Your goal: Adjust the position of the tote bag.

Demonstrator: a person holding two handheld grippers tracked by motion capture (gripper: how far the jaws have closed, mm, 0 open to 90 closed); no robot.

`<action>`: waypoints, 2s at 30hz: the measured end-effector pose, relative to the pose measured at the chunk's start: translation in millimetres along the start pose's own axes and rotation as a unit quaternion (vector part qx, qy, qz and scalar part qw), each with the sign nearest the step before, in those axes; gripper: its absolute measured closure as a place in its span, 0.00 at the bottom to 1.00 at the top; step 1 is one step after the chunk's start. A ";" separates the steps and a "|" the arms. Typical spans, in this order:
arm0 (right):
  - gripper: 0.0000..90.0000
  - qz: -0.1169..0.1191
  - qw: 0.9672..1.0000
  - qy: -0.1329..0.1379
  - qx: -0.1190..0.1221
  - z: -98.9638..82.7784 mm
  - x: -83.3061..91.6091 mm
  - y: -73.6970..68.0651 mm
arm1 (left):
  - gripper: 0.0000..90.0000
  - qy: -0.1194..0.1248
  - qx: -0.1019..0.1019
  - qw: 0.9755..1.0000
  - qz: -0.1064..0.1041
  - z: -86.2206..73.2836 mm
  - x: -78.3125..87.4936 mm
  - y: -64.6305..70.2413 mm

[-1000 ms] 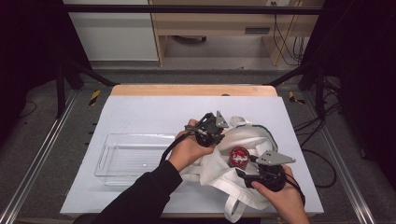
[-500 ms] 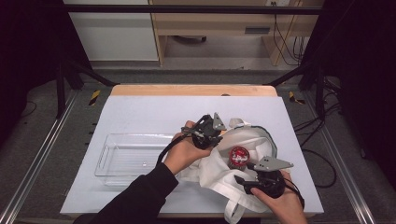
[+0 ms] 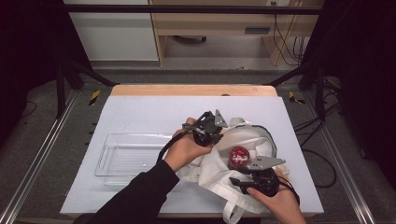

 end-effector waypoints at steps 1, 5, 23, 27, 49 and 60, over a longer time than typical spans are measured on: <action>0.55 0.001 1.000 -0.002 0.000 -0.2 -0.5 -1.0 | 0.90 0.000 0.000 1.000 0.000 0.3 0.5 -0.5; 0.61 0.007 1.000 -0.008 0.011 -1.6 -1.3 -5.2 | 0.90 -0.002 0.002 1.000 0.002 -0.4 0.2 -2.6; 0.96 -0.012 0.999 -0.010 0.045 -5.5 -0.2 -8.8 | 0.90 -0.006 0.023 1.000 0.002 -0.7 -10.3 -18.3; 0.97 -0.011 0.999 -0.006 0.046 -5.9 0.7 -9.4 | 0.90 -0.006 0.029 1.000 0.003 -1.9 -12.3 -23.3; 0.97 -0.001 0.998 0.009 0.067 -4.7 8.3 -16.6 | 0.91 0.002 0.044 0.999 0.025 3.2 -11.2 -45.7; 0.98 0.004 0.997 0.008 0.071 -8.0 7.4 -18.8 | 0.91 0.005 0.056 0.998 0.026 2.1 -14.8 -53.0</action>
Point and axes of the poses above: each handheld gripper's, and its own axes: x roughly backward along the jaws, z roughly out of its top, y roughly to its right, the point moved 5 cm from there along -x, roughly forward along the jaws, and after that the axes turned 1 degree about -y, right-handed, at the moved point
